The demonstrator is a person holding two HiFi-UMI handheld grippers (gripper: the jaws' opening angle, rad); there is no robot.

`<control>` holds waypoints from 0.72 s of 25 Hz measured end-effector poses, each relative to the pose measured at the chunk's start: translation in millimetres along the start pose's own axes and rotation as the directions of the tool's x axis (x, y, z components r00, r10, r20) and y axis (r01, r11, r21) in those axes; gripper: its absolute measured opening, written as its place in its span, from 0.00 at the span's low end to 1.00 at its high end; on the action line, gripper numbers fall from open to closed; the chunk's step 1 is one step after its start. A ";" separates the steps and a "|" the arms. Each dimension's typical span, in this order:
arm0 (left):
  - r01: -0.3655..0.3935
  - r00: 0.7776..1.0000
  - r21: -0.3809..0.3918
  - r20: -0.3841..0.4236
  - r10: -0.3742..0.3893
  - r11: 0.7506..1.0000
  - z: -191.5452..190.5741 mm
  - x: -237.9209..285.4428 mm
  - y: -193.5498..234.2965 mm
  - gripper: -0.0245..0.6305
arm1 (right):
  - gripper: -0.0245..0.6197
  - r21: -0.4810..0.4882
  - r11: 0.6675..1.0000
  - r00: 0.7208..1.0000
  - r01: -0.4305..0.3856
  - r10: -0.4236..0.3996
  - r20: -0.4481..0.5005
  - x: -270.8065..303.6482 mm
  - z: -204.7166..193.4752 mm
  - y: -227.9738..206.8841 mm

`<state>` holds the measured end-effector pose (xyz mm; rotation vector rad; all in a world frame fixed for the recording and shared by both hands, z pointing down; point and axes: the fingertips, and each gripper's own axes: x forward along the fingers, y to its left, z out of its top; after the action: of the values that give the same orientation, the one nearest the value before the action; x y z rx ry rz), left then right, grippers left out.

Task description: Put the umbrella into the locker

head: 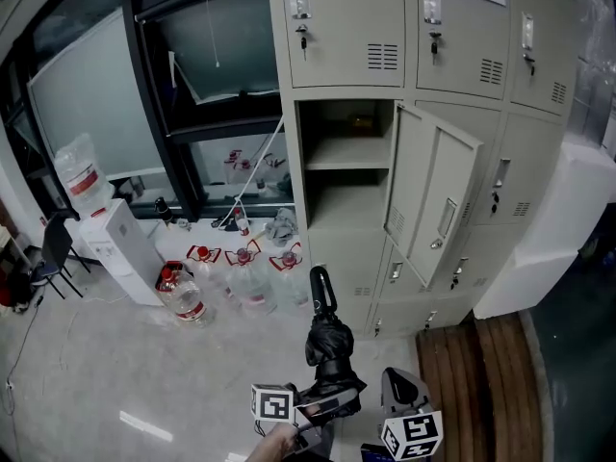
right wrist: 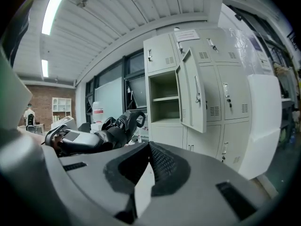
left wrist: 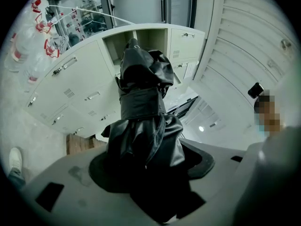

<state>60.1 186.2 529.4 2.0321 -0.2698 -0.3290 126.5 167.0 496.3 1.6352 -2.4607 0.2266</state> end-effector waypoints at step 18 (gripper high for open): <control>0.073 0.992 -0.050 -0.097 -0.078 0.996 233.4 88.1 114.6 0.46 | 0.04 -0.029 0.997 0.997 0.075 -0.076 -0.031 267.7 70.7 -78.6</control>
<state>56.7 -88.0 516.6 2.0097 -0.1233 -0.2780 92.9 -118.8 491.6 1.6961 -2.3623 0.2050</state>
